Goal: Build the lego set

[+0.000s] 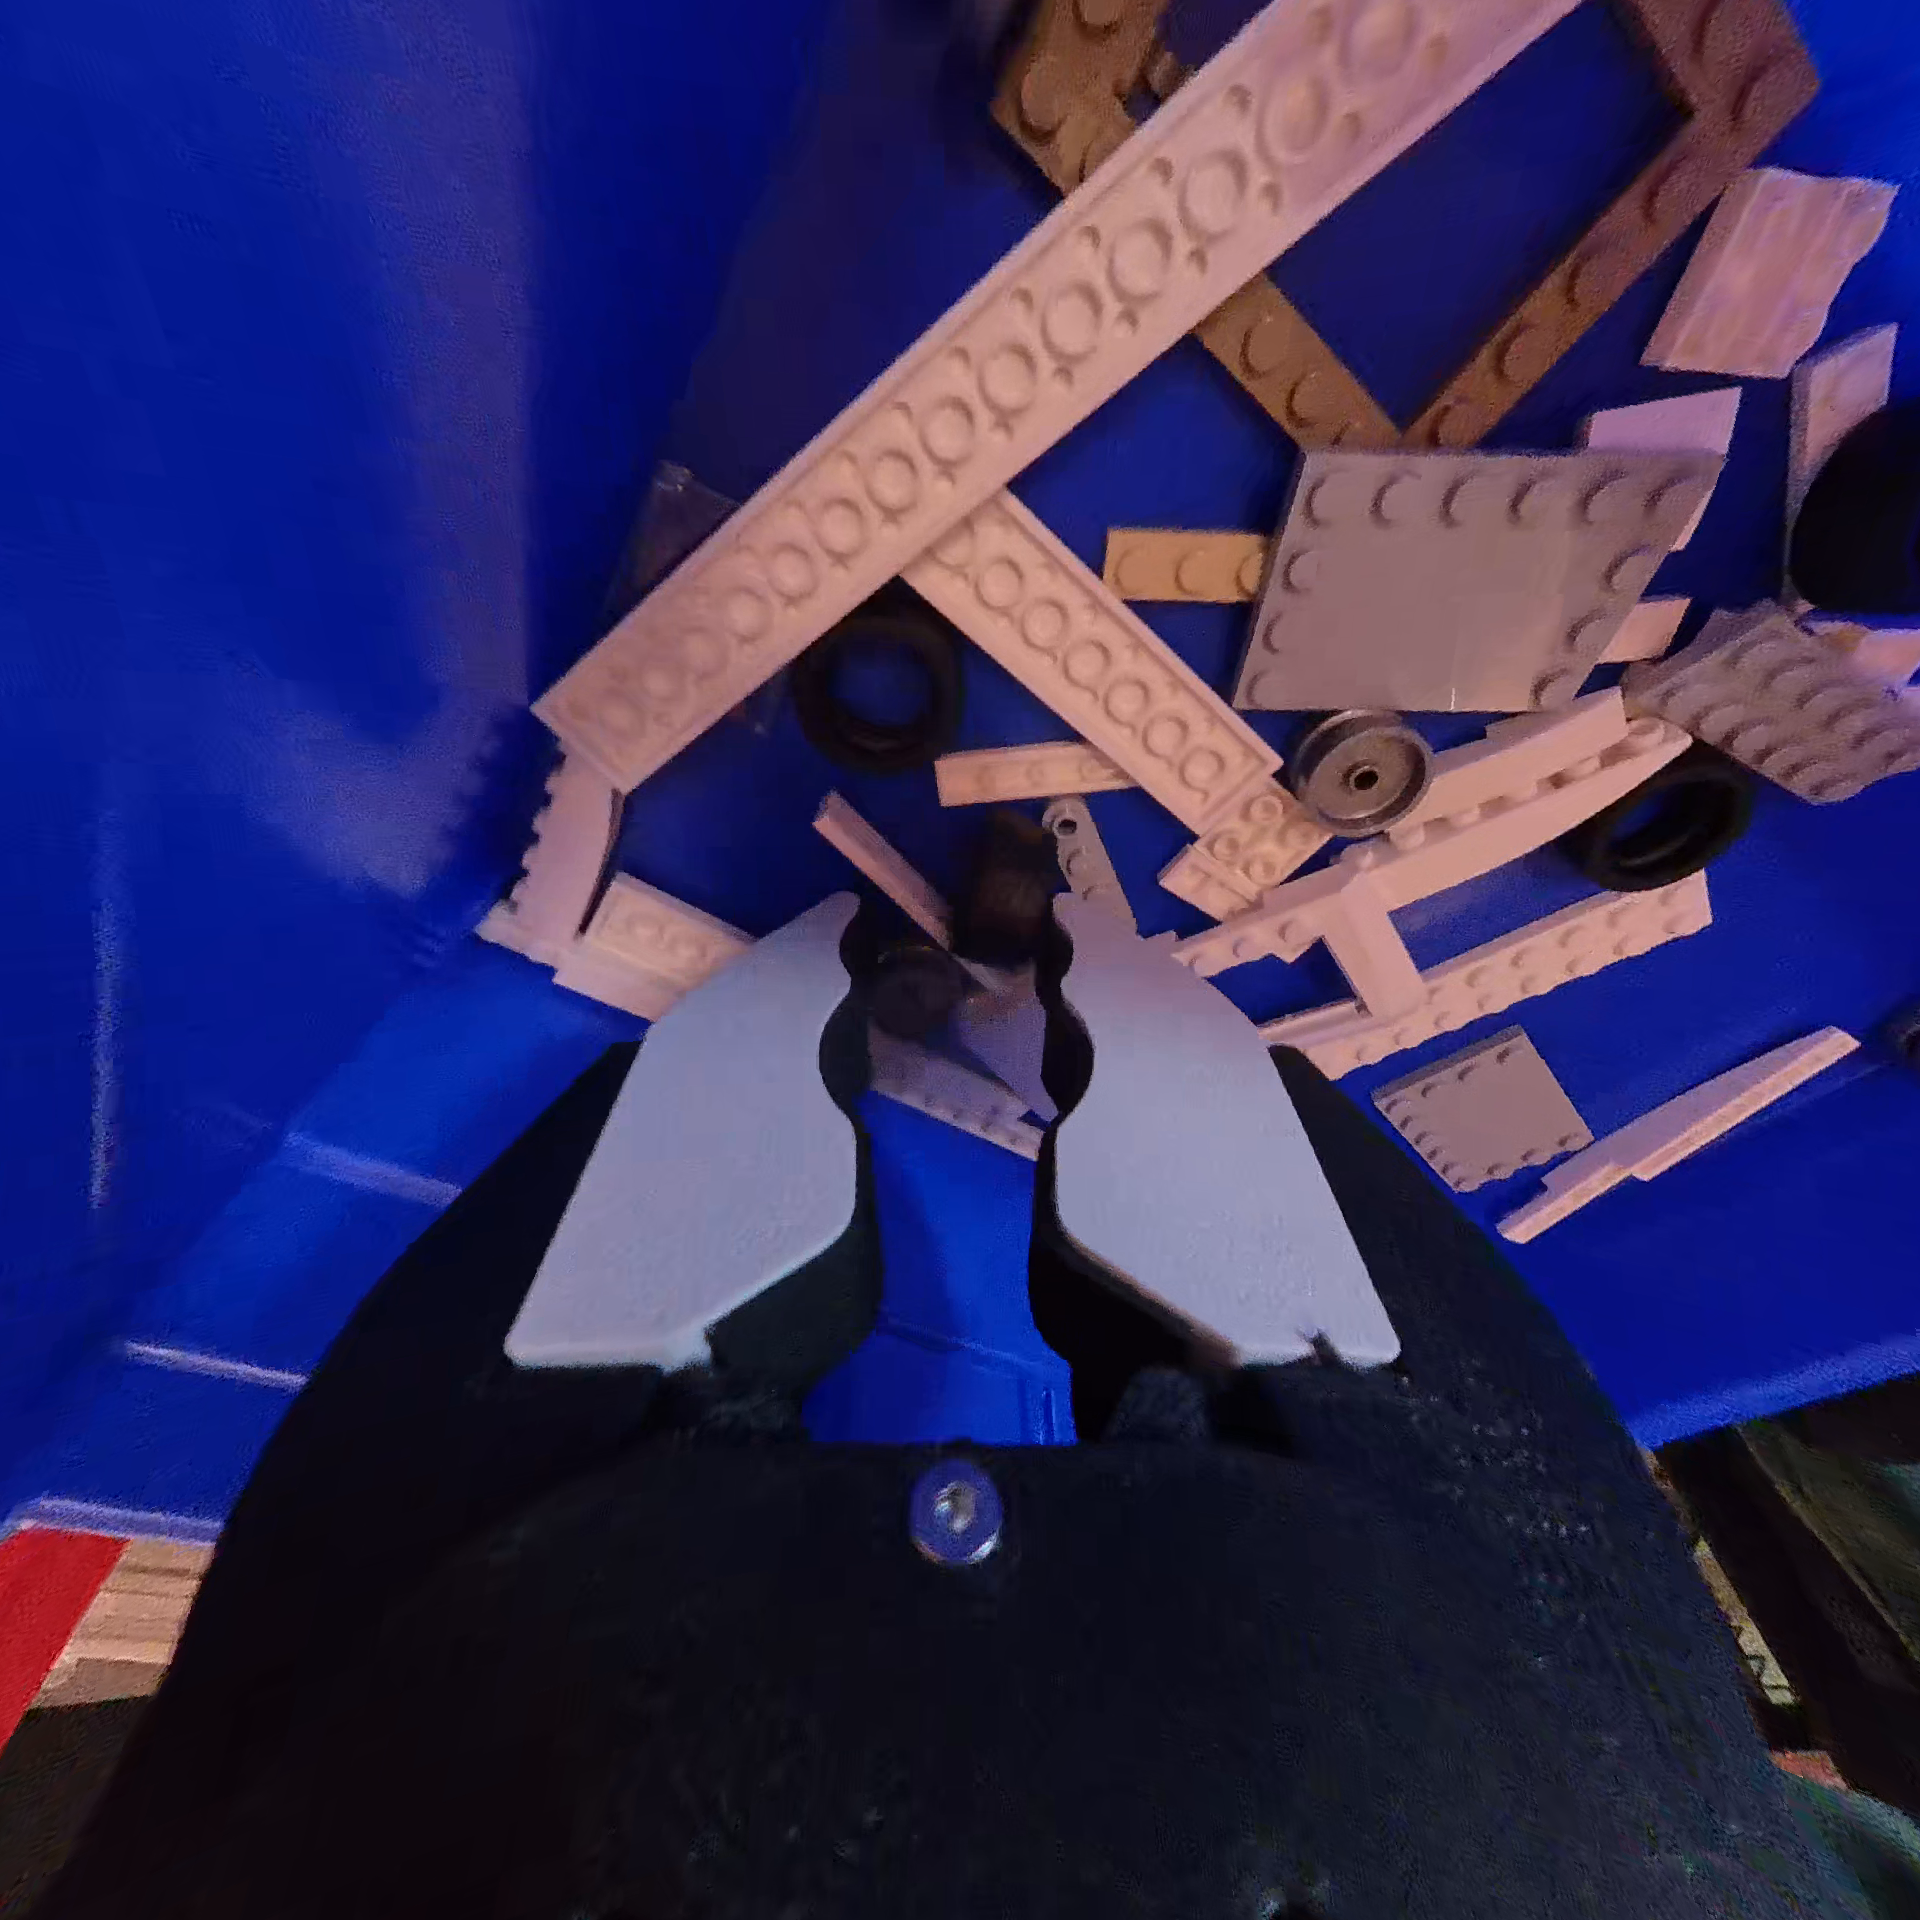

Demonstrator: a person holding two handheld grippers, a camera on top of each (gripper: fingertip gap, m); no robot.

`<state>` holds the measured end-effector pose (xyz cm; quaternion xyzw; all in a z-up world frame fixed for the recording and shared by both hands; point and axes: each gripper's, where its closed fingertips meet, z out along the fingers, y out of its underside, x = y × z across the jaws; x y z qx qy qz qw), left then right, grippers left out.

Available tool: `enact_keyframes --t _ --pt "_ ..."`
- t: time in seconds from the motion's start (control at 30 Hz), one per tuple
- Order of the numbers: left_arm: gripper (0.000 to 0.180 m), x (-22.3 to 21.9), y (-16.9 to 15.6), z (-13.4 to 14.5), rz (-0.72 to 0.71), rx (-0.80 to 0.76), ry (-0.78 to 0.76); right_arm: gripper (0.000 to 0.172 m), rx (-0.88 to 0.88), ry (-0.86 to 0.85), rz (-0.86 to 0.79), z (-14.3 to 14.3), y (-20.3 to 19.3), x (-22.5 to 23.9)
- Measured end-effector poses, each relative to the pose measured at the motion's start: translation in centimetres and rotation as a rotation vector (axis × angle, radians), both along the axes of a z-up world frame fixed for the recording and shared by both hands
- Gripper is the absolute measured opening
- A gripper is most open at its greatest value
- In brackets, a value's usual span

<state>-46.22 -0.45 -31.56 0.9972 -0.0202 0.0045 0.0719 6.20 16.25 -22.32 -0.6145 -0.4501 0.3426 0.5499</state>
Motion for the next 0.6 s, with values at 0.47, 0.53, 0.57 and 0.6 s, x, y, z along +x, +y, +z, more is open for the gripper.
enact_keyframes --t 0.47,0.53,0.57,0.6 --pt "0.015 -1.3 0.1 1.5 -0.029 0.046 0.005 0.018 0.002 0.008 0.007 0.4 -0.3 0.0" --pt "0.015 -1.4 0.2 3.2 -0.03 0.12 0.019 0.018 0.004 0.014 0.009 0.6 -0.4 0.0" --pt "0.015 -1.5 0.1 4.0 -0.042 0.146 0.023 0.018 0.004 0.016 0.011 0.7 -0.4 -0.1" --pt "0.015 -1.5 -0.1 4.6 -0.049 0.167 0.037 0.018 0.004 0.016 0.015 0.7 -0.5 -0.1"
